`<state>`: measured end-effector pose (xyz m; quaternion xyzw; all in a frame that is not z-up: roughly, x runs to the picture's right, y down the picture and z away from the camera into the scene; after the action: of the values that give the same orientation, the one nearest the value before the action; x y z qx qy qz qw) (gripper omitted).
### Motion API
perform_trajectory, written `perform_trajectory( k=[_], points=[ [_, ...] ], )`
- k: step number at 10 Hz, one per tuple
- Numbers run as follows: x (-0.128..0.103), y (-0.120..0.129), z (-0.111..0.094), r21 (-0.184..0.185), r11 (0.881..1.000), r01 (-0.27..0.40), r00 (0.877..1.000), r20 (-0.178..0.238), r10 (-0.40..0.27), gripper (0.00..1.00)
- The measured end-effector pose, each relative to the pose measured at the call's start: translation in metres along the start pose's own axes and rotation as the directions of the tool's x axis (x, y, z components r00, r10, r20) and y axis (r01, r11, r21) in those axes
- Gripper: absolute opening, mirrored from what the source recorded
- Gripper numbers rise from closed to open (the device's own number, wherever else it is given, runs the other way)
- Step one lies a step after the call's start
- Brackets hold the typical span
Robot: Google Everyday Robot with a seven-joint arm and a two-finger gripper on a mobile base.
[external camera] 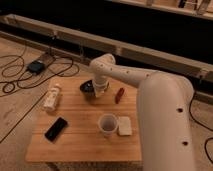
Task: Drag the ceramic bowl in a circle
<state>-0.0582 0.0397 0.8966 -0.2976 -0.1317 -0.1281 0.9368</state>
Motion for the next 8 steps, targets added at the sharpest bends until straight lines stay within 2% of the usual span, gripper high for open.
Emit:
perform_trajectory(
  k=[3, 4, 5, 7, 8],
  points=[
    [-0.055, -0.016, 0.003, 0.015, 0.993, 0.121, 0.991, 0.06, -0.122, 0.0],
    [-0.075, -0.015, 0.005, 0.014, 0.986, 0.168, 0.982, 0.083, -0.168, 0.0],
    [-0.095, -0.01, 0.005, 0.011, 0.976, 0.217, 0.971, 0.105, -0.217, 0.0],
    [-0.117, 0.006, 0.002, -0.002, 0.96, 0.279, 0.952, 0.132, -0.277, 0.0],
    [-0.122, 0.016, 0.0, -0.012, 0.956, 0.294, 0.947, 0.14, -0.289, 0.0]
  ],
)
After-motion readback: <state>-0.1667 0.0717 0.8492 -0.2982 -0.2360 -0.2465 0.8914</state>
